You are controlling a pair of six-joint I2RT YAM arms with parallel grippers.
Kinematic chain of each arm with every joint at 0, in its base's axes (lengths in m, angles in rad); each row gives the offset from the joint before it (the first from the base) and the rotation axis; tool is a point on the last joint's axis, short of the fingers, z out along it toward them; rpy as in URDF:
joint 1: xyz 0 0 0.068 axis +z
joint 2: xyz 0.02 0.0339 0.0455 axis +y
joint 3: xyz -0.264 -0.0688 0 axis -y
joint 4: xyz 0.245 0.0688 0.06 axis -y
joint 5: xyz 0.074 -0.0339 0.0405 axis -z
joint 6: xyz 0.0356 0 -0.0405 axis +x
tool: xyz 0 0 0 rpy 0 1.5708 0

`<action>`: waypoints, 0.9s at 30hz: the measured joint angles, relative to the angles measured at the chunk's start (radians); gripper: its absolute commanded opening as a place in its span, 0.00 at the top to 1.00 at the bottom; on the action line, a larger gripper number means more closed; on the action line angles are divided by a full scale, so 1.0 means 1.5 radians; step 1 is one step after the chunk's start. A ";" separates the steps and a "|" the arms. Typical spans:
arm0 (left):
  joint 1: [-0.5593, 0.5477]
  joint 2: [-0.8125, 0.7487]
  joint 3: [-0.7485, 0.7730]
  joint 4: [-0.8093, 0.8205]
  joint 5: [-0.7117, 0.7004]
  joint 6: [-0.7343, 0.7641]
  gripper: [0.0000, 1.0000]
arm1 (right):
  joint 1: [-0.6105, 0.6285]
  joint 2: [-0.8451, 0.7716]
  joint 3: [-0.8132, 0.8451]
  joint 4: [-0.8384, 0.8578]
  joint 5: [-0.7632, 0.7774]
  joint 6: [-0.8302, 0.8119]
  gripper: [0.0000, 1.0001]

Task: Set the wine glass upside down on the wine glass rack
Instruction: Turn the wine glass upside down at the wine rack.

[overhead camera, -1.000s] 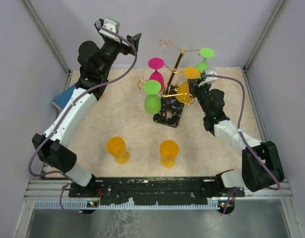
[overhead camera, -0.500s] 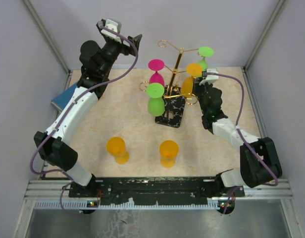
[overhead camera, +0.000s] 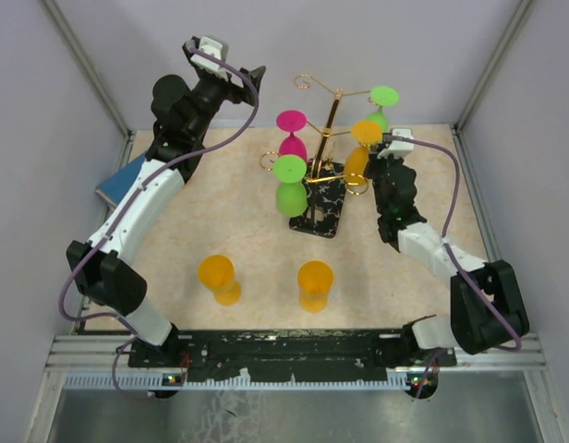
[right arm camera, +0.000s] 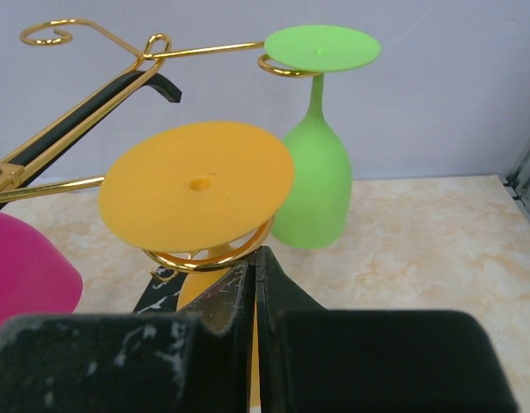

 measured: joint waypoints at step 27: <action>0.003 0.001 0.000 0.001 0.016 -0.033 0.00 | 0.000 -0.199 0.054 -0.280 0.060 -0.009 0.33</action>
